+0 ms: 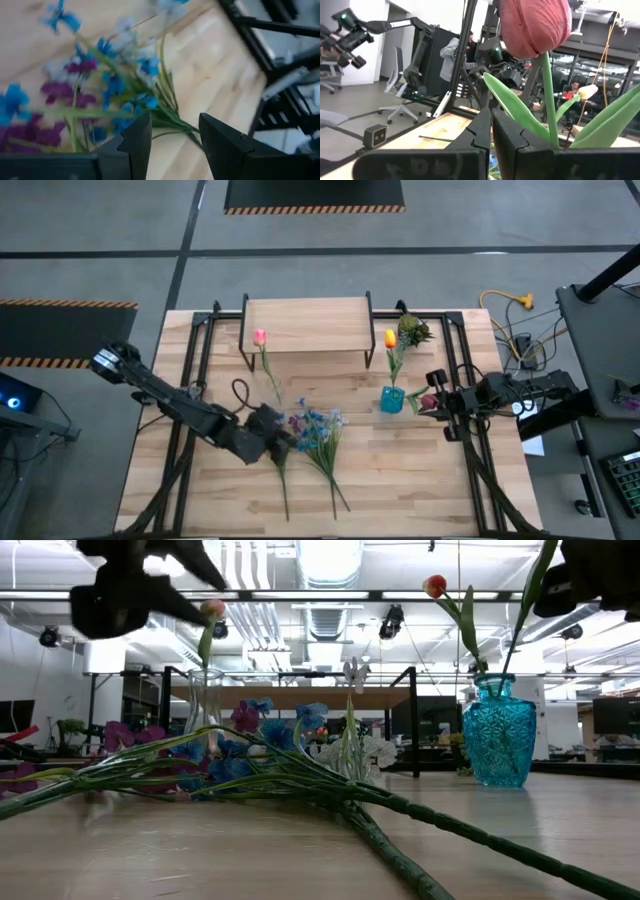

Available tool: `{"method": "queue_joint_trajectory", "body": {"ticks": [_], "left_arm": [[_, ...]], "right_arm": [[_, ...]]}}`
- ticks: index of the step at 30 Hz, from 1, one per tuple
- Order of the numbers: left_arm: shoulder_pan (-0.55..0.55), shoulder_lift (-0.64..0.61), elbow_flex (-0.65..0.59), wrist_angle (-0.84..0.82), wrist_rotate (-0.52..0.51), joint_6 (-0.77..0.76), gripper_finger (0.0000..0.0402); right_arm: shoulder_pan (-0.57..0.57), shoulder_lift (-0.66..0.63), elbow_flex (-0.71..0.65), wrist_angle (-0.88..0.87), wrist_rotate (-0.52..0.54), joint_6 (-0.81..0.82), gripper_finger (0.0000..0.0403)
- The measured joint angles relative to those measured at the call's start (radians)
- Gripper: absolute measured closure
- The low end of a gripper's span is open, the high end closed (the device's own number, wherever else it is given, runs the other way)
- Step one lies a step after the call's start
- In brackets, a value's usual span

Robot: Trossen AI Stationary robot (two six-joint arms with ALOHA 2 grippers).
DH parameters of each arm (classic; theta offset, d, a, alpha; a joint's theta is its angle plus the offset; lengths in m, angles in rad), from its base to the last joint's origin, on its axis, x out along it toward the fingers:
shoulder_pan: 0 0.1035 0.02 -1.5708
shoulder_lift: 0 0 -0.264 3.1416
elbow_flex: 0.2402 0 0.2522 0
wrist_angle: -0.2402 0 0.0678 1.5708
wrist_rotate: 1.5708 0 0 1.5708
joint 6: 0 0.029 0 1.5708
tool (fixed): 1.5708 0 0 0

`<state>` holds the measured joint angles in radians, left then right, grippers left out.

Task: Pick and place flowers into a vace then onto a shelf
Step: Put the purple flower into the transparent vase

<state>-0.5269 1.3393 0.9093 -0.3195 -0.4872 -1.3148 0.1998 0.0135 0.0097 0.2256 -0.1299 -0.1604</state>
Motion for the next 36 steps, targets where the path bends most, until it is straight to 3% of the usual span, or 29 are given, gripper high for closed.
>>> {"method": "queue_joint_trajectory", "body": {"ticks": [7, 19, 24, 29, 36], "left_arm": [[-0.032, 0.152, 0.164, -0.209, 0.000, -0.245, 0.0254], [-0.110, 0.555, 0.714, -0.793, 0.082, -0.545, 0.0254], [-0.122, 0.707, 0.879, -0.924, 0.159, -0.591, 0.0254], [-0.128, 0.797, 0.955, -0.962, 0.173, -0.603, 0.0254], [-0.140, 0.816, 0.925, -0.985, 0.190, -0.701, 0.0254]], "right_arm": [[0.000, 0.002, 0.000, -0.005, 0.000, 0.049, 0.0394], [0.000, 0.002, 0.000, -0.007, -0.001, 0.056, 0.0394], [0.000, 0.002, 0.000, -0.007, -0.001, 0.056, 0.0394], [0.000, 0.002, 0.000, -0.005, -0.001, 0.056, 0.0394], [0.000, 0.002, 0.000, -0.004, -0.001, 0.056, 0.0394]]}}
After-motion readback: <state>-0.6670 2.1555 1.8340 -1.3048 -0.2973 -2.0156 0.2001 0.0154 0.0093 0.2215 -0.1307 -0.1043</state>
